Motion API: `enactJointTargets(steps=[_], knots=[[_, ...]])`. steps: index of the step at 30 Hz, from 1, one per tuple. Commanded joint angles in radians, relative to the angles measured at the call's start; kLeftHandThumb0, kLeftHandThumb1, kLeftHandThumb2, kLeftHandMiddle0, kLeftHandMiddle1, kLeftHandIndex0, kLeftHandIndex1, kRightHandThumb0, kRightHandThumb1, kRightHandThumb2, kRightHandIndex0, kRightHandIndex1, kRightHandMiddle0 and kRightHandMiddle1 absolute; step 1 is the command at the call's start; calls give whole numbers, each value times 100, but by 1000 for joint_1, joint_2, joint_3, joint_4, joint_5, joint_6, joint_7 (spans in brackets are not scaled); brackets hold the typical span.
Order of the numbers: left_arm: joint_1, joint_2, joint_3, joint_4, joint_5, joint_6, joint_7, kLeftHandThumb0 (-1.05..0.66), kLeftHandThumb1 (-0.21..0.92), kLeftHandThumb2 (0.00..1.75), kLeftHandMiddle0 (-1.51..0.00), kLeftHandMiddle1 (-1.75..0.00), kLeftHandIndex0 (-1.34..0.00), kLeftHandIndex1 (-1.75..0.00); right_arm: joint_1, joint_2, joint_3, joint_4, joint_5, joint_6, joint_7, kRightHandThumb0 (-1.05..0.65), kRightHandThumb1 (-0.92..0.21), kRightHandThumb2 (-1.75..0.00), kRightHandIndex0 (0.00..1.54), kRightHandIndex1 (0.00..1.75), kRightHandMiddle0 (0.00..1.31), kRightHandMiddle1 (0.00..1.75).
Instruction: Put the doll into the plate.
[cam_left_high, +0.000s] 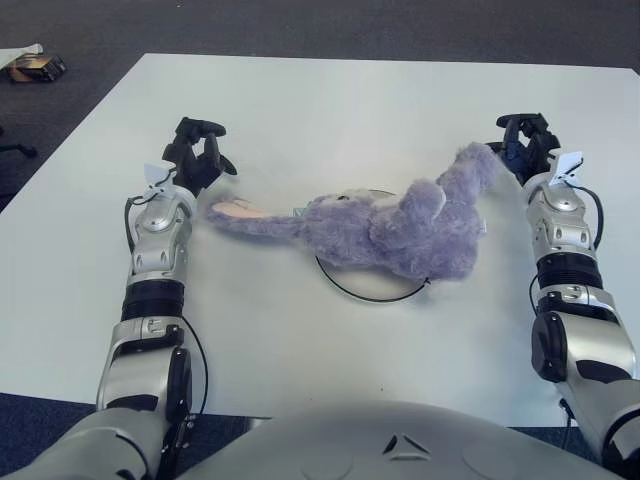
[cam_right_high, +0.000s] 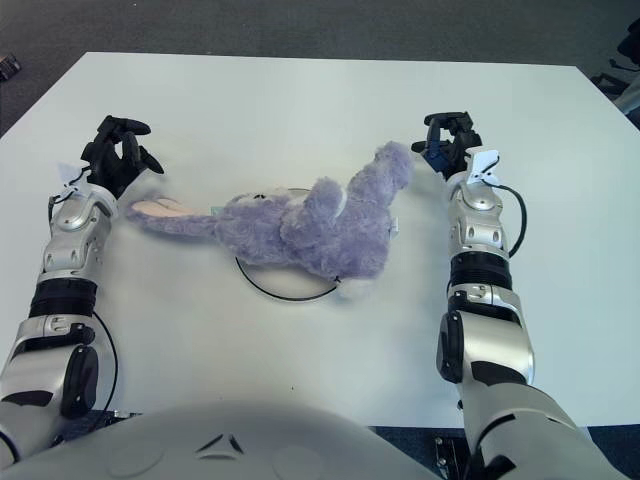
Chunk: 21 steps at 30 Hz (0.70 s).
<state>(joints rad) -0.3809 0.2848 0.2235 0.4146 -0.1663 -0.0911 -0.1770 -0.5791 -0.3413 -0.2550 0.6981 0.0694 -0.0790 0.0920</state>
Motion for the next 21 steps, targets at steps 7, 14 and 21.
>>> enactJointTargets(steps=[7,14,21], knots=[[26,-11,-11,91,39,-47,15,-38,71,81,-92,-175,-32,-175,-20,17,-7,90,30,-23,15,-35,-92,-53,45,134,19,175],[16,-23,-6,163,37,-73,30,-38,72,80,-94,-175,-32,-175,-10,37,-1,108,44,-4,16,-35,-92,-52,50,146,20,175],[10,-37,-1,180,26,-47,59,-37,73,78,-94,-175,-31,-175,-1,51,-3,107,56,15,10,-36,-85,-62,54,150,24,175]])
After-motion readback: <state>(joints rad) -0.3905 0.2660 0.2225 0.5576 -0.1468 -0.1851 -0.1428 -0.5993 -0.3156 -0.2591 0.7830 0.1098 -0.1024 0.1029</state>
